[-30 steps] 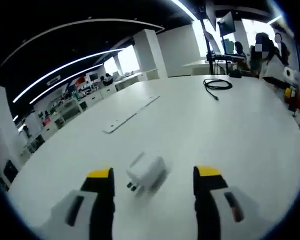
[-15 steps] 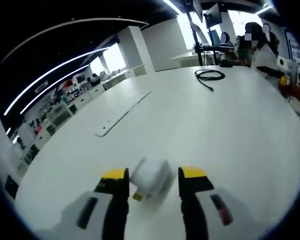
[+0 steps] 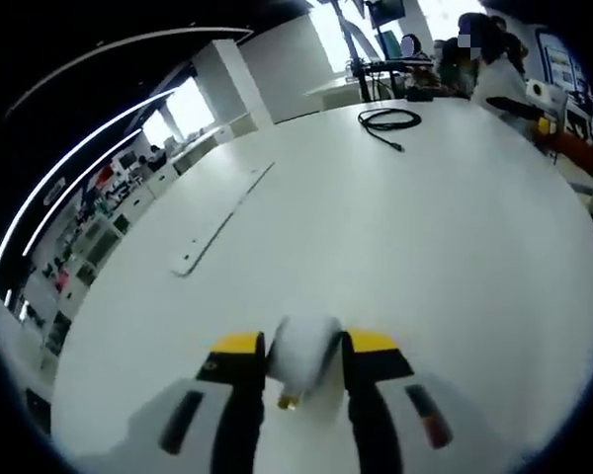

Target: Plug the desk Type‑C cable into the charger adapter.

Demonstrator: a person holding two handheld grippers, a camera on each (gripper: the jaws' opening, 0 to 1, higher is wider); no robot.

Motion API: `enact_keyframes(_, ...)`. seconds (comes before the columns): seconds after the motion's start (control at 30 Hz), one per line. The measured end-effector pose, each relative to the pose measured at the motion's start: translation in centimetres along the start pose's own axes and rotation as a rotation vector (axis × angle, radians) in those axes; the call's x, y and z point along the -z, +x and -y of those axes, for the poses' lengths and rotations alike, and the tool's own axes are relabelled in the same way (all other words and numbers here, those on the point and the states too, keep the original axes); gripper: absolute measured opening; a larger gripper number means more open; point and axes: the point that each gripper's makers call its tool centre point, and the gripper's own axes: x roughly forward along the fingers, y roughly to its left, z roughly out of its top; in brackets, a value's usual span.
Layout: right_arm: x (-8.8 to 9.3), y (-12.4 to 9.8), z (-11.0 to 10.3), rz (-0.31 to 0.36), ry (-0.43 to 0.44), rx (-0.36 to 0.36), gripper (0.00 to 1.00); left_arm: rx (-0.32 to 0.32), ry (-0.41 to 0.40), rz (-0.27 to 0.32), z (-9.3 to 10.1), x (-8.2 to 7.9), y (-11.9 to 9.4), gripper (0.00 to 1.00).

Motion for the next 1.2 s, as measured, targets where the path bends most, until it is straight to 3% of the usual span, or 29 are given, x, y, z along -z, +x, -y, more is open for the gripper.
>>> enact_keyframes(0.13,0.3,0.0,0.0,-0.008,-0.001,-0.001,0.89,0.018,-0.002,-0.011,0.2,0.0,0.0,0.29)
enact_keyframes(0.37,0.3,0.4,-0.4,-0.001,0.012,-0.014,0.88,0.086,0.009,-0.142,0.5,0.4,0.2,0.25)
enact_keyframes(0.63,0.5,0.6,-0.6,-0.002,0.02,-0.02,0.88,0.106,-0.015,-0.21,0.0,0.9,0.9,0.26)
enact_keyframes(1.2,1.0,0.9,-1.2,-0.01,0.038,-0.035,0.87,0.072,-0.103,-0.161,0.2,1.1,1.0,0.26)
